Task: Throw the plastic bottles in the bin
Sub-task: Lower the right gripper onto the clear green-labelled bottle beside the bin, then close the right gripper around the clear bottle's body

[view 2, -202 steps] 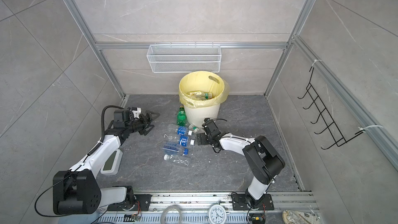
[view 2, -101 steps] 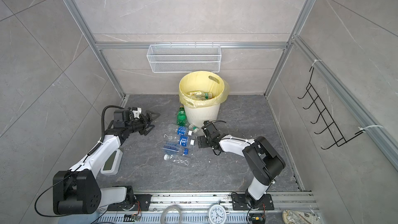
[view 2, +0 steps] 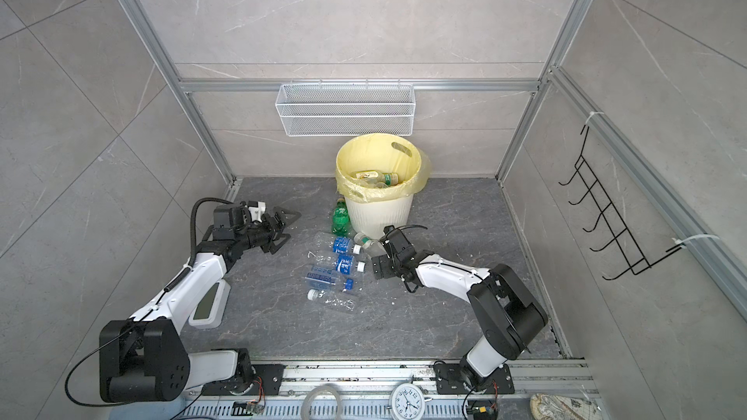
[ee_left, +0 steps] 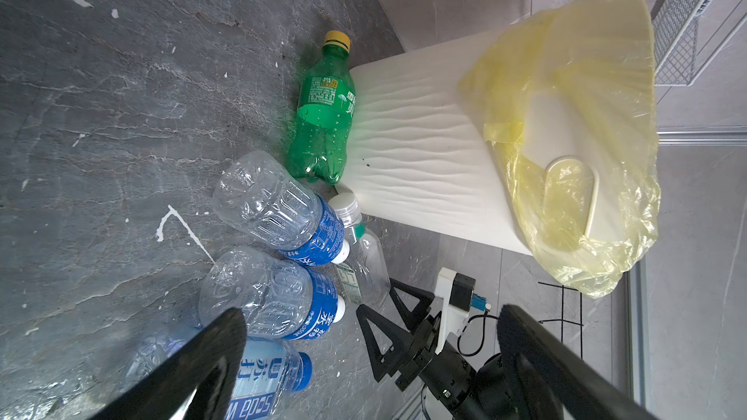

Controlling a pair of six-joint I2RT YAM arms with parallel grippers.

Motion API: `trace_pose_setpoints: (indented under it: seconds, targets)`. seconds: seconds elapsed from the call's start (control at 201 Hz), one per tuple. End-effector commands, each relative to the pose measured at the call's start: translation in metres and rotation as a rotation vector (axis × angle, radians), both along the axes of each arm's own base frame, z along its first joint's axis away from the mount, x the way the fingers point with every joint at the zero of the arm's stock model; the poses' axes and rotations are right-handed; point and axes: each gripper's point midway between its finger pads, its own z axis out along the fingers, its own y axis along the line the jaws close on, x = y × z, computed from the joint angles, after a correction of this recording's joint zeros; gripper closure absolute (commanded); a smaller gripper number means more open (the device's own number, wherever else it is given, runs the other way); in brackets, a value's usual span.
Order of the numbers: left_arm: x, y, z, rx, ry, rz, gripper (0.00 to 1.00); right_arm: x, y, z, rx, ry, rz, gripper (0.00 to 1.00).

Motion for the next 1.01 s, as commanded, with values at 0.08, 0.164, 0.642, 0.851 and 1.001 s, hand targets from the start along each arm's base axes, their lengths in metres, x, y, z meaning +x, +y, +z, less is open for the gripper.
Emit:
trace_pose_setpoints:
  seconds: [0.08,0.164,0.642,0.851,1.001]
  targets:
    - [0.003,-0.001,0.006,-0.021,-0.027,-0.01,0.0,0.017,0.012,-0.003,-0.052,-0.022,0.055,0.0]
    - [0.003,-0.001,0.005,-0.021,-0.024,-0.01,0.0,0.021,0.017,-0.007,-0.061,-0.017,0.074,0.01]
    - [0.004,-0.002,0.003,-0.027,-0.014,-0.014,0.0,0.017,0.012,-0.024,-0.085,0.0,0.076,0.21]
    - [0.004,-0.002,0.003,-0.026,-0.013,-0.013,0.0,0.008,0.008,-0.021,-0.072,0.002,0.069,0.29]
    - [0.003,-0.002,0.002,-0.026,-0.013,-0.013,0.0,0.001,0.004,-0.017,-0.062,-0.001,0.061,0.32]
